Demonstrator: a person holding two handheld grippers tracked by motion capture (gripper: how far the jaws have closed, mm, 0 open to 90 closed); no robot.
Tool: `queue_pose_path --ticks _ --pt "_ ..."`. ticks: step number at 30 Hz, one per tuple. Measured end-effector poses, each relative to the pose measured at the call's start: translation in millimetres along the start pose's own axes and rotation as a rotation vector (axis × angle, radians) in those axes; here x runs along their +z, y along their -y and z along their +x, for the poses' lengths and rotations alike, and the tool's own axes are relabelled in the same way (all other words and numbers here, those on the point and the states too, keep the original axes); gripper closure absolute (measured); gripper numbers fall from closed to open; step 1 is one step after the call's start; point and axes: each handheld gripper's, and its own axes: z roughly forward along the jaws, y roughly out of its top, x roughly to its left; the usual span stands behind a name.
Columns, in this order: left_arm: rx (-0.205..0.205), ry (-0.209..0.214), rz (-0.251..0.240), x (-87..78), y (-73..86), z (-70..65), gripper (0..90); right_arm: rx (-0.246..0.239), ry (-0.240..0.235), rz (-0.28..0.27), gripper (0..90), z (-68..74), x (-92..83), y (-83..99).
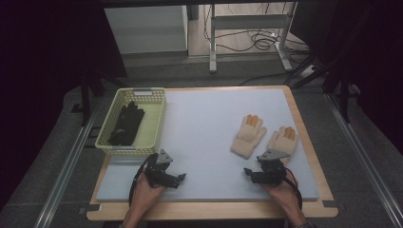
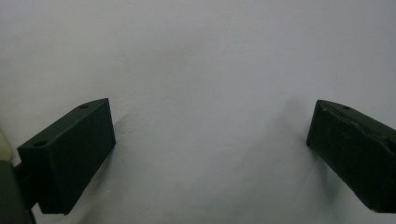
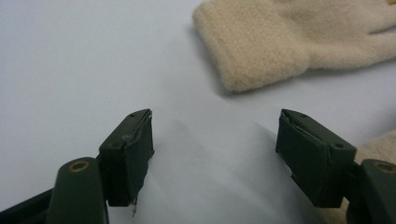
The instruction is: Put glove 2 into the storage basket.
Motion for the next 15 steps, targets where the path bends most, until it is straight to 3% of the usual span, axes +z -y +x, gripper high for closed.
queue_pose_path --ticks 3,5,9,11,15 --pt "0.0 0.0 0.0 0.0 0.0 0.0 1.2 0.009 -0.017 -0.002 29.4 -1.3 -1.5 -5.4" --pt "-0.001 0.0 0.0 0.0 0.1 0.0 1.2 0.008 -0.026 -0.025 29.7 -5.2 -5.1 -19.3" --pt "-0.001 0.001 0.0 -0.1 0.0 0.1 1.2 -0.01 -0.001 -0.04 30.5 -14.2 -5.7 -40.0" --pt "-0.001 0.001 0.0 -0.1 0.1 0.1 1.2 -0.015 0.022 -0.047 31.8 -28.3 0.7 -60.6" --pt "-0.001 0.001 0.0 -0.1 0.1 0.1 1.2 -0.02 0.02 -0.035 31.2 -41.1 14.5 -76.5"
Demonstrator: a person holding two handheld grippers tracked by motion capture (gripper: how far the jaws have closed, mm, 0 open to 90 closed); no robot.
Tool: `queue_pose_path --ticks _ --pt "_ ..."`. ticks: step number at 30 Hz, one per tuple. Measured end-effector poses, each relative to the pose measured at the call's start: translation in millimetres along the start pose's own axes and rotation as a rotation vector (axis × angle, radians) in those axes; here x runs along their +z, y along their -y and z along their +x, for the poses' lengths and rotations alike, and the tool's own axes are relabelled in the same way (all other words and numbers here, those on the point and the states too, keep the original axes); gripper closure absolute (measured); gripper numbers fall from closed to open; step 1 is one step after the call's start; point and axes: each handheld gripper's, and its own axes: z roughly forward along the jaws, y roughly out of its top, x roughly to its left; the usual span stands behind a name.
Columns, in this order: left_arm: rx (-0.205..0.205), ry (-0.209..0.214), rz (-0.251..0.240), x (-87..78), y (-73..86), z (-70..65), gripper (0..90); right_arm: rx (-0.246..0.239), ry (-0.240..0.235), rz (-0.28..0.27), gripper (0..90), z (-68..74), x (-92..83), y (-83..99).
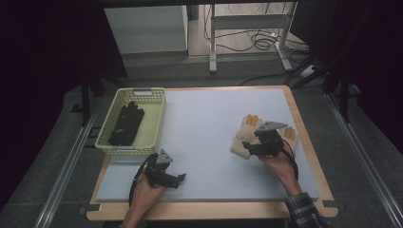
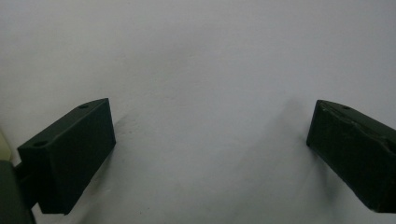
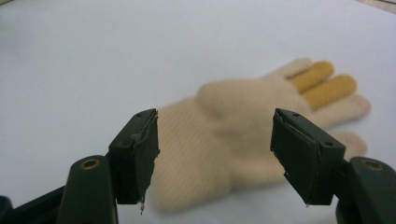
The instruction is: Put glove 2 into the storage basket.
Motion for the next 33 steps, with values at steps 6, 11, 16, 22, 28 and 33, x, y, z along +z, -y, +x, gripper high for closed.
queue_pose_path --ticks 6,11,16,22,28,33 --pt "-0.001 0.0 -0.001 0.0 0.0 0.0 1.2 0.006 0.026 0.049 21.5 -20.1 37.1 -11.7" --pt "0.0 0.0 -0.001 0.1 0.1 0.0 1.2 0.01 0.018 0.092 24.9 -28.1 60.8 -5.2" --pt "-0.001 0.001 -0.001 0.1 0.0 0.0 1.2 0.0 0.027 0.107 50.0 -18.2 56.4 -4.7" --pt "-0.001 0.001 -0.001 0.1 0.0 0.0 1.2 0.003 -0.038 0.06 50.1 0.5 36.8 -14.5" --pt "-0.001 0.001 0.0 0.1 0.0 0.1 1.2 -0.047 -0.144 0.031 48.3 44.4 27.0 -28.2" --pt "0.0 0.001 0.0 0.0 0.1 0.1 1.2 -0.081 -0.219 0.056 42.0 79.1 41.0 -23.6"
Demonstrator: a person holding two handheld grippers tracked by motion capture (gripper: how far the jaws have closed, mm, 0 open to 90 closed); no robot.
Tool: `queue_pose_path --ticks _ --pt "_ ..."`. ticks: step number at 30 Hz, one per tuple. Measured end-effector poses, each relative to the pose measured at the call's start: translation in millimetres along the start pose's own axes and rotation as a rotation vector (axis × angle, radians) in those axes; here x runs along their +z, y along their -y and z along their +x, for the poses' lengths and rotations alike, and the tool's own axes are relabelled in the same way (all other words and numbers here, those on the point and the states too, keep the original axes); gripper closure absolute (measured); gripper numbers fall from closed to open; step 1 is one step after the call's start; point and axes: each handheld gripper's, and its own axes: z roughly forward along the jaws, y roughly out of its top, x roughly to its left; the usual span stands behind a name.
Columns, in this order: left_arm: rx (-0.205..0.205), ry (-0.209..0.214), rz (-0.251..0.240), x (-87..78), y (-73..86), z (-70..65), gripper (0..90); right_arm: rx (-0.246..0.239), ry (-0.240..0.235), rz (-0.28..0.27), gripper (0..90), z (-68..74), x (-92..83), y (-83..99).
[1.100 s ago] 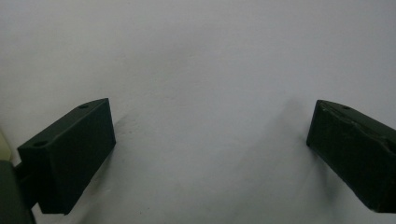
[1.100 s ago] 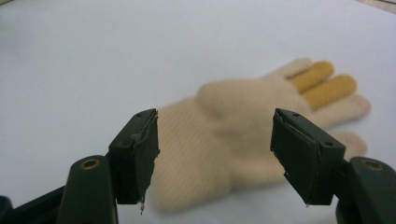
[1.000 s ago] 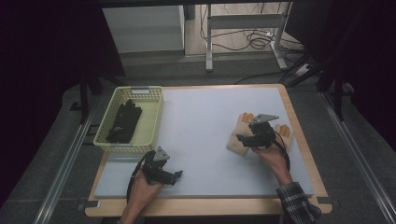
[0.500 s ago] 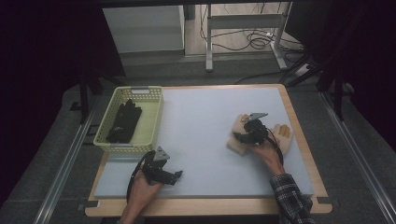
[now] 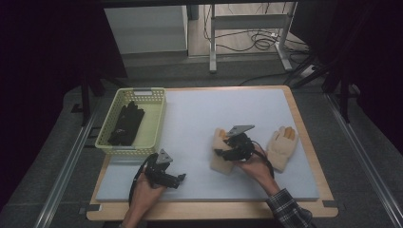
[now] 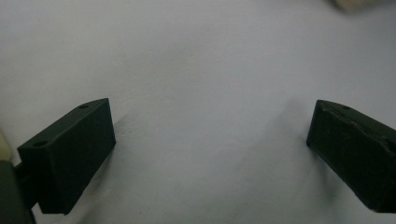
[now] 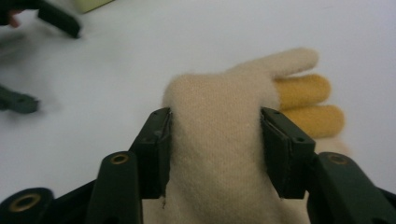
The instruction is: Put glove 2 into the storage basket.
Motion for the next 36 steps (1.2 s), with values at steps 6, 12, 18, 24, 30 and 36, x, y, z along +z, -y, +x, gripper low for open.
queue_pose_path --ticks 6,12,18,24,30,36 --pt "0.0 0.0 0.0 0.0 0.0 0.0 1.2 -0.011 -0.05 0.012 24.2 11.4 12.0 7.8" --pt "0.0 0.0 0.0 0.1 0.0 0.0 1.2 0.006 0.002 -0.017 24.1 -8.0 -12.6 10.7" --pt "0.0 0.0 0.0 0.1 0.0 0.0 1.2 0.045 0.113 -0.018 27.7 -36.5 -39.0 28.0" --pt "0.0 0.0 0.0 0.1 0.0 0.0 1.2 0.136 0.214 -0.031 38.7 -67.5 -74.8 57.2" --pt "-0.001 0.0 0.0 0.1 0.0 0.0 1.2 0.229 0.333 -0.044 54.5 -95.9 -115.8 86.7" --pt "-0.001 0.0 0.0 0.1 -0.1 0.0 1.2 0.314 0.424 -0.042 62.5 -117.4 -142.3 113.6"
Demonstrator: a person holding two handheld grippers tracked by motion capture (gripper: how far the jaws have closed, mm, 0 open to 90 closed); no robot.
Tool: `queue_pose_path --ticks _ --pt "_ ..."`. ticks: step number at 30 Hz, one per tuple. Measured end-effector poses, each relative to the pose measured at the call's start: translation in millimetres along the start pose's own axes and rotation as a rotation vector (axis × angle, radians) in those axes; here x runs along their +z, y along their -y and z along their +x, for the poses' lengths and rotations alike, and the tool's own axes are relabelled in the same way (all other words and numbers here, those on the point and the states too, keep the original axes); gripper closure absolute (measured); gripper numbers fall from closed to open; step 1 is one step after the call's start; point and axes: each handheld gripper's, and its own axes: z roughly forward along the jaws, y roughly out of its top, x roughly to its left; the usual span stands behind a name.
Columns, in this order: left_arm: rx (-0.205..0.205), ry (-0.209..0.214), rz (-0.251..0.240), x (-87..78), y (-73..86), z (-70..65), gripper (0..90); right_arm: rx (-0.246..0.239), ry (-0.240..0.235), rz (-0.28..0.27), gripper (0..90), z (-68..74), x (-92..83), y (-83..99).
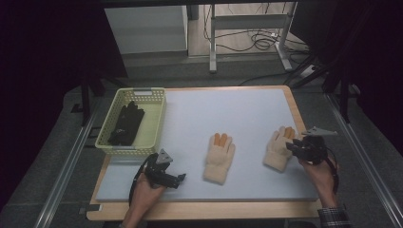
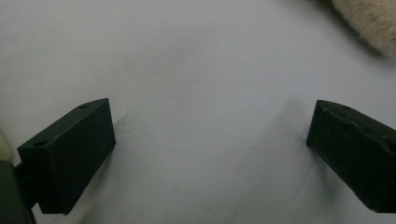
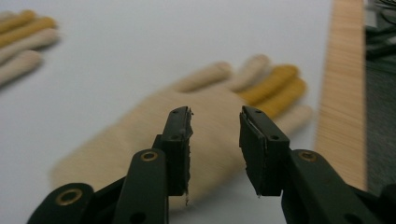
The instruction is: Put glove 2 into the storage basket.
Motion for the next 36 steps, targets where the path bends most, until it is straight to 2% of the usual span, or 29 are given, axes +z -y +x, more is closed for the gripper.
queue_pose_path --ticks 1,2,5,10,11,12,13,14,16,17,20,23,25,30,36 --pt "0.0 0.0 0.0 0.0 0.0 0.0 1.2 0.025 0.005 0.001 60.5 -6.4 1.1 4.3" --pt "0.0 0.0 0.0 0.0 0.0 0.0 1.2 0.025 0.005 0.001 60.5 -6.4 1.1 4.3" --pt "0.001 0.0 0.0 0.0 0.0 0.0 1.2 0.064 -0.008 0.0 53.1 -11.9 7.7 11.4" --pt "0.001 0.0 0.0 0.0 0.0 0.0 1.2 0.081 0.011 0.033 54.4 -14.0 19.0 21.8" --pt "0.001 0.0 0.0 -0.1 0.0 0.0 1.2 0.079 0.017 0.046 56.2 -14.6 21.9 25.2" --pt "0.001 0.0 0.0 0.0 0.0 0.1 1.2 0.103 0.008 0.004 63.4 -16.7 21.5 31.3" --pt "0.001 0.0 0.0 0.0 0.0 0.0 1.2 0.103 0.008 0.004 63.4 -16.7 21.5 31.3" --pt "0.001 0.0 0.0 0.0 0.0 0.1 1.2 0.108 0.007 -0.005 69.2 -17.3 20.7 33.0" --pt "0.0 0.0 0.0 0.0 0.0 0.0 1.2 0.122 -0.032 -0.011 84.6 -16.5 20.1 34.6" --pt "0.001 0.0 0.0 0.0 0.0 0.0 1.2 0.12 -0.04 -0.01 86.8 -15.0 20.1 34.9" --pt "0.0 0.0 0.0 0.0 0.0 0.1 1.2 0.084 -0.006 0.003 88.1 -8.5 19.1 31.3" --pt "0.0 0.0 0.0 0.0 0.0 0.1 1.2 0.073 -0.003 -0.007 88.3 -6.2 15.0 28.1" --pt "0.0 0.0 0.0 0.0 0.0 0.1 1.2 0.071 -0.016 -0.042 88.3 -4.7 6.5 21.9" --pt "-0.001 0.0 0.0 0.0 0.0 0.0 1.2 0.052 -0.03 -0.061 88.2 2.4 -4.9 7.5" --pt "0.0 0.0 0.0 0.0 0.0 0.1 1.2 -0.007 -0.045 -0.07 87.9 21.4 -7.2 -16.1"
